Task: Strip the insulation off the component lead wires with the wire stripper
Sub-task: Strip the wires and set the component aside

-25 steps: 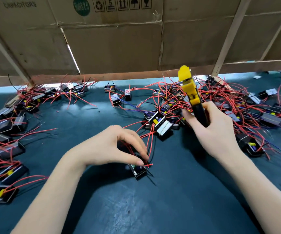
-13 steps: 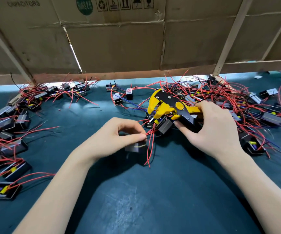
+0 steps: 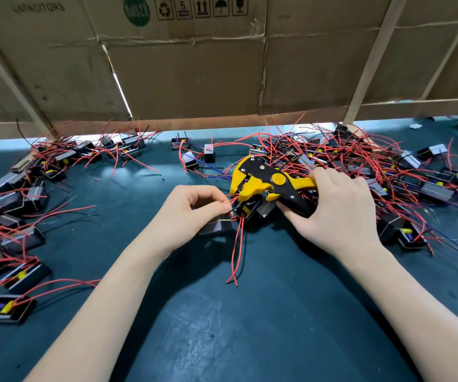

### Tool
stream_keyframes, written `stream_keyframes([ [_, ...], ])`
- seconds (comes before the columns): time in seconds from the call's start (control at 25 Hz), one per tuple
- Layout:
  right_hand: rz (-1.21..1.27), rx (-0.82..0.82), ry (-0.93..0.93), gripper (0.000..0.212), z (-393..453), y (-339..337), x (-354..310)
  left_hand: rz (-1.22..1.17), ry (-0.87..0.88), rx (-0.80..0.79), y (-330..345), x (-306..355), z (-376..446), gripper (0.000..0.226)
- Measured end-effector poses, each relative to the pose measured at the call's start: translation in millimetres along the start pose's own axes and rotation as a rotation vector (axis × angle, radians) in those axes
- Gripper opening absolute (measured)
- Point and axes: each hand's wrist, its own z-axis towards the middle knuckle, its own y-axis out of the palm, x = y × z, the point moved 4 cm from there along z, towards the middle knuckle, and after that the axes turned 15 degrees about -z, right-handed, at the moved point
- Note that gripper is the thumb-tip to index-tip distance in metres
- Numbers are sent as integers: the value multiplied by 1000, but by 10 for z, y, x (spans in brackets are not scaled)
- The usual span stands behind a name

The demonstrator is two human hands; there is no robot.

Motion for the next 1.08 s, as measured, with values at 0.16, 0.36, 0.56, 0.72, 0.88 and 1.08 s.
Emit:
stream_keyframes([
  [0.16,30,-5,-1,48,4,-27,9,6,-5,14,-7,-7,1,25],
  [0.36,-5,18,50,49,-26,-63,4,7,3,-14,-10,-29,2,26],
  [0.56,-78,-20,118,63,-12,51,86,-9,34,95,-42,-48,19,22],
  [0.72,-84,-38,141,63,-18,79,125,58,87,159,-46,-52,28,21],
  [0.88,-60,-46,127,63,-16,58,59,80,99,210,1,-76,36,20],
  [1.08,-54,-65,110,65,-22,46,44,119,106,297,34,-114,31,22],
])
